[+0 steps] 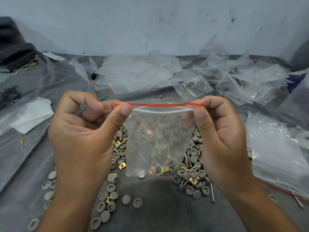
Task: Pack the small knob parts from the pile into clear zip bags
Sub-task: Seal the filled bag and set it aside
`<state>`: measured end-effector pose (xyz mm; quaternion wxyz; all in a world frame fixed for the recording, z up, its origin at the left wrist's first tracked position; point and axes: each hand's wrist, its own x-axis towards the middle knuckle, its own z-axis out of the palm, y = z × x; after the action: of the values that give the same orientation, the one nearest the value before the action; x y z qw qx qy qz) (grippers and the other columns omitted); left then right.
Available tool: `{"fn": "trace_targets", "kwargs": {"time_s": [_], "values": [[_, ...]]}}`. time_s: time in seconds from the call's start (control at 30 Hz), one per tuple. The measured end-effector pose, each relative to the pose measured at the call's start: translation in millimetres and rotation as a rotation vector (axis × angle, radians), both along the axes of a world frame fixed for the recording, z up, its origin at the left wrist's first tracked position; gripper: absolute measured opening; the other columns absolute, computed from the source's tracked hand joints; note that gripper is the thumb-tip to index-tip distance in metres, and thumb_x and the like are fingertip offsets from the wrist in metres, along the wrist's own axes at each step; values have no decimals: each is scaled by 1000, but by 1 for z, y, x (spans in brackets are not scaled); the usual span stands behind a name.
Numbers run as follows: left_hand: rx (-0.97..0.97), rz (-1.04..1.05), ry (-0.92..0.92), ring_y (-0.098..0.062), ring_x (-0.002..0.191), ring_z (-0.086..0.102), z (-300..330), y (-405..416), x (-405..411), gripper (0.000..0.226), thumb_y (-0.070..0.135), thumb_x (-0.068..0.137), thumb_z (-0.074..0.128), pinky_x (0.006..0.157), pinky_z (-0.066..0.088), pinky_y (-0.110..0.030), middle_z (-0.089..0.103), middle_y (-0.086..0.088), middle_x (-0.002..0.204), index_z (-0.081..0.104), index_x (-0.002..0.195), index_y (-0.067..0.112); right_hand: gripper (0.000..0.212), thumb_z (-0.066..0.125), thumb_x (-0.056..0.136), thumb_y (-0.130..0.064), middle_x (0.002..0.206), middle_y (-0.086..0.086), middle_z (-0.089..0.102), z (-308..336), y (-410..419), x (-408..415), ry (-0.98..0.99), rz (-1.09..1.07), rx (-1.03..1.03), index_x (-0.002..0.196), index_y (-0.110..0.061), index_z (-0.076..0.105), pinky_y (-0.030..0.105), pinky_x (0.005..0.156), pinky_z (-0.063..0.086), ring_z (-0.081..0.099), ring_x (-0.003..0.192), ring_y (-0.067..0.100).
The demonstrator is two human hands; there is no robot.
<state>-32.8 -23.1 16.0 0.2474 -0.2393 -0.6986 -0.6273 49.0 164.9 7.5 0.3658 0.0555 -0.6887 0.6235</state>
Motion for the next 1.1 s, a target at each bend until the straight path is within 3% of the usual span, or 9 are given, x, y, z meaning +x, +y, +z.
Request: {"fn": "trace_targets", "kwargs": {"time_s": [0.07,0.23,0.4,0.5,0.53,0.6,0.7,0.8,1.1], "values": [[49,-15,-43,-30,72,70,4,1,4,18,45,83,80,66,57,-34,70,-13,78,62,84,42,6,64,99,-24,90,1,69,0,-2,0,12,27,-42,102,-27,59,19,79,51,65,85,9],[223,-238,-172,-8,82,73,8,9,9,39,20,77,81,77,55,-18,78,5,84,48,98,27,14,68,94,-19,92,-2,69,0,-3,-1,36,-17,-70,102,-27,60,20,79,51,65,87,11],[115,-314,-218,-20,102,67,6,12,11,62,29,62,88,92,52,-42,73,-4,116,52,113,26,22,68,93,-15,92,-3,70,-3,-6,-2,42,-32,-119,104,-31,57,21,78,50,64,86,10],[58,-324,-211,-25,111,67,7,13,14,66,34,62,89,96,50,-60,73,-1,118,53,117,28,24,67,94,-13,94,-1,68,-2,-10,0,47,-8,-98,105,-31,55,20,77,49,63,85,9],[58,-349,-209,-27,109,69,7,13,15,65,33,63,89,94,53,-58,75,-2,114,54,118,26,25,66,95,-13,94,1,68,-2,-11,0,55,-2,-86,105,-32,55,20,77,49,63,85,9],[65,-360,-218,-21,99,73,9,13,16,59,33,64,89,84,60,-37,77,-1,104,59,115,27,25,67,95,-14,96,3,69,-1,-13,2,67,3,-64,106,-34,54,20,78,49,64,87,11],[70,-320,-247,-11,78,72,11,13,17,50,37,62,90,68,55,-19,76,-2,92,66,106,34,25,66,93,-20,98,0,70,0,-14,2,61,24,-55,110,-33,53,19,79,49,65,88,10],[107,-335,-271,-5,65,66,12,14,18,50,32,63,92,59,51,-15,74,-1,84,66,106,33,36,70,90,-23,103,0,71,-2,-15,2,32,69,-87,120,-30,52,22,83,51,68,94,13],[77,-351,-261,-14,76,72,11,16,21,48,28,67,90,66,55,-21,75,-3,90,63,108,31,36,74,88,-32,101,0,72,-8,-18,1,-34,65,-83,116,-44,56,29,83,54,68,91,16]]}}
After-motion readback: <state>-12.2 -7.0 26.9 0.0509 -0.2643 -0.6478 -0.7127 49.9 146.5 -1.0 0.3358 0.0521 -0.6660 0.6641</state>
